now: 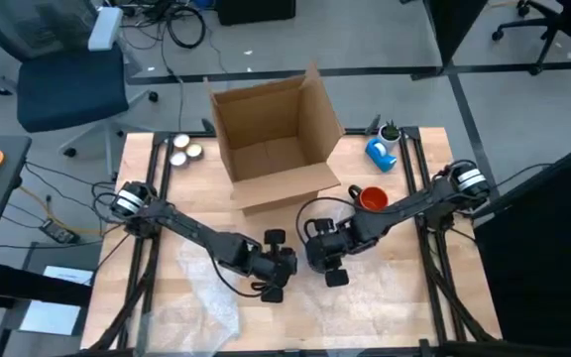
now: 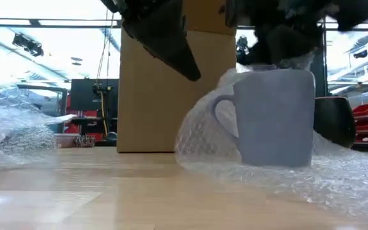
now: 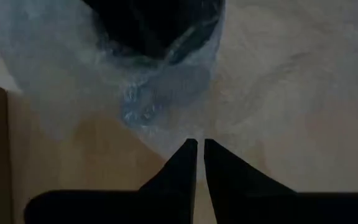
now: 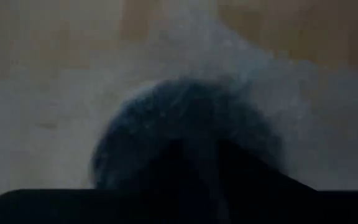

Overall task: Wrap mug
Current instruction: Wrap the blue mug with the top bubble wrap

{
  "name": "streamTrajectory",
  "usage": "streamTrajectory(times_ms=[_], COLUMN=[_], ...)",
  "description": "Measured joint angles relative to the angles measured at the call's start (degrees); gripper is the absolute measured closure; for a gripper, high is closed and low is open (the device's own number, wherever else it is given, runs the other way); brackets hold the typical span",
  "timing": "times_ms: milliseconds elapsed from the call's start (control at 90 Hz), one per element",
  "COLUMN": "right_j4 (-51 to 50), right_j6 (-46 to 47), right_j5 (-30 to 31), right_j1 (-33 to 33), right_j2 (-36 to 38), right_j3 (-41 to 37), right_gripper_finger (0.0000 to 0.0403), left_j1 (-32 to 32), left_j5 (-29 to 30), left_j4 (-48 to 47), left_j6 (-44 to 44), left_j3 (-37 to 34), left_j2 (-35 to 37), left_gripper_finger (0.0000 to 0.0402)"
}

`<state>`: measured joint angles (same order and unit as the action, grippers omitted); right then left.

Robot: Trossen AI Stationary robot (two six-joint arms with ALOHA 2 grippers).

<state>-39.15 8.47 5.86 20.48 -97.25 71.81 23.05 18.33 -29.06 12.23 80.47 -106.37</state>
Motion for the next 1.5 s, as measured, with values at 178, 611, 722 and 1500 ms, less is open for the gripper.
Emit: streamTrajectory(times_ms=[178,611,722,1500], right_j4=[-5.03,-5.33,-6.74,-2.86], right_j6=[-0.09,2.22,2.32,1.92], right_j5=[1.93,-2.79,-0.97,0.78], right_j1=[2.36,5.72,5.38,1.77], right_j2=[0.0,-0.17,-0.2,-0.31], right_j3=[6.43,8.51,7.85,1.75], right_gripper_finger=[0.0328,0.0328,0.0328,0.0402], left_j1=[0.0,0.11,0.11,0.11], left_j5=[0.02,0.07,0.09,0.66], left_j4=[-1.53,-2.61,-2.63,-2.62], left_j6=[0.31,1.55,1.55,1.55], left_j3=[0.0,0.0,0.0,0.0], left_j2=[0.0,0.0,0.0,0.0], left_gripper_finger=[0.0386,0.0386,0.0386,0.0386])
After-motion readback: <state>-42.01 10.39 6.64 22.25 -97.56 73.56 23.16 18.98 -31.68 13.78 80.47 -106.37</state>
